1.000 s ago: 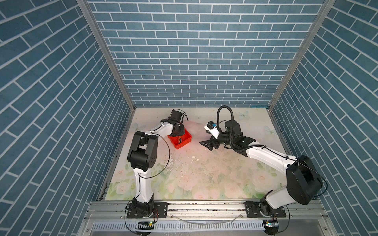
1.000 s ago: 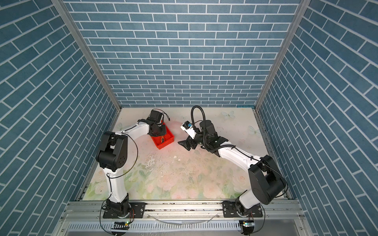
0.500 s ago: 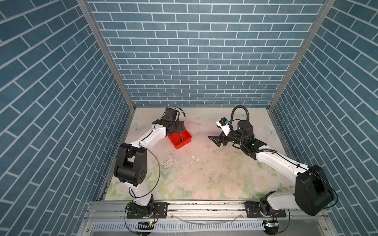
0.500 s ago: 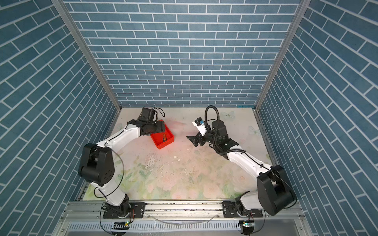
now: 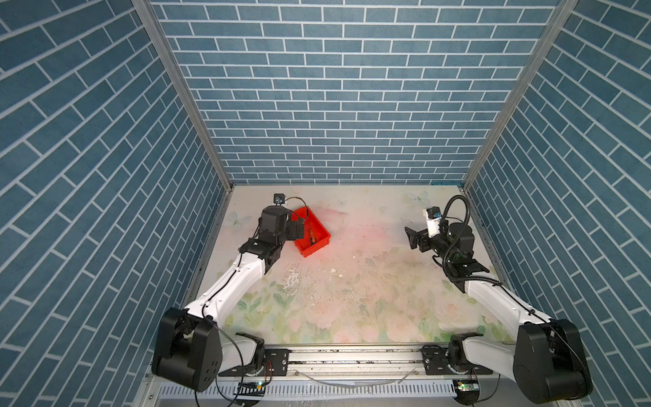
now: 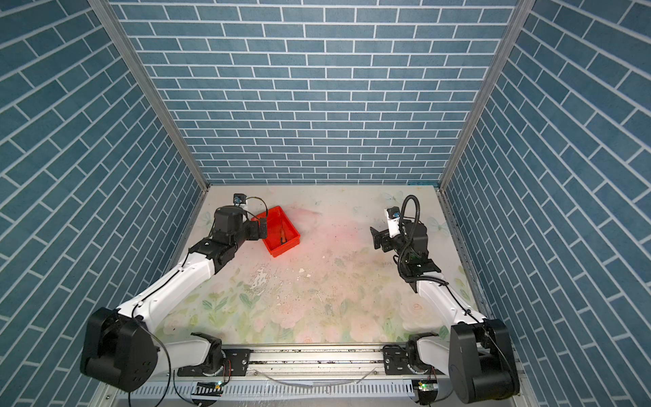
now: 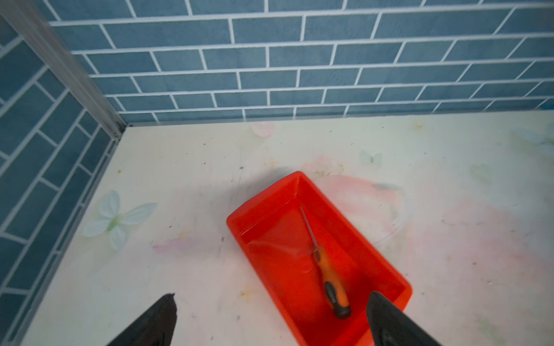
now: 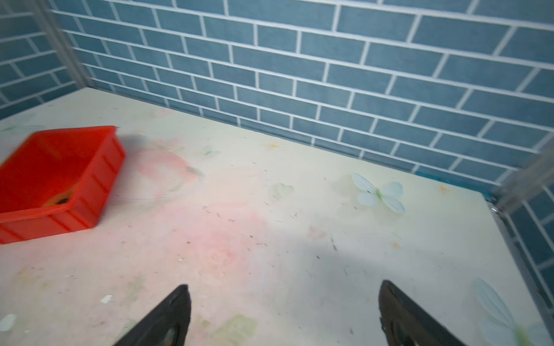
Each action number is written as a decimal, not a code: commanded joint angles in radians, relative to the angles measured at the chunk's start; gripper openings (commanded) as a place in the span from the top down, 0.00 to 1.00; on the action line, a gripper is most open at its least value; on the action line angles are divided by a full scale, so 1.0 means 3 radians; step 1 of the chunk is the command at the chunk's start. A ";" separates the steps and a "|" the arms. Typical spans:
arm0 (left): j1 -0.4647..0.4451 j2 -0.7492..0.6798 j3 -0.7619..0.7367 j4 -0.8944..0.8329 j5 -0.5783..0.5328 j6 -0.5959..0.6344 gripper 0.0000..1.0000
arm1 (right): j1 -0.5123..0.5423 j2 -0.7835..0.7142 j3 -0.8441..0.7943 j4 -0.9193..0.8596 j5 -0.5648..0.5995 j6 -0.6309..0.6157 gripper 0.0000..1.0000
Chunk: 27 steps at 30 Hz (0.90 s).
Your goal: Put the screwdriver in the bin
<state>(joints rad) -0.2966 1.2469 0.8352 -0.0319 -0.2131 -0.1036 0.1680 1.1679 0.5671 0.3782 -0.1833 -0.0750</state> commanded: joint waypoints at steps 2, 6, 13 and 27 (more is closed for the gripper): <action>0.0091 -0.0113 -0.0365 0.0736 -0.0343 0.0477 0.00 | -0.0194 -0.0078 -0.0210 0.0222 0.0501 0.0043 0.03; 0.0117 -0.0066 -0.0719 0.1154 -0.0521 0.0727 0.00 | -0.0380 -0.0079 -0.0401 0.0366 0.0763 -0.0015 0.03; 0.0264 0.0132 -0.1327 0.2065 -0.0700 0.0801 0.00 | -0.0680 0.0184 -0.0673 0.0791 0.0836 0.0125 0.03; 0.0584 0.0778 -0.1628 0.3153 -0.0267 0.0678 0.00 | -0.0805 0.0923 -0.0579 0.1365 0.0342 0.0426 0.04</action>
<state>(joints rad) -0.1505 1.4830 0.3328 0.8764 -0.3672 0.1268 -0.0650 1.3911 0.3740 0.6926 -0.0277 -0.0017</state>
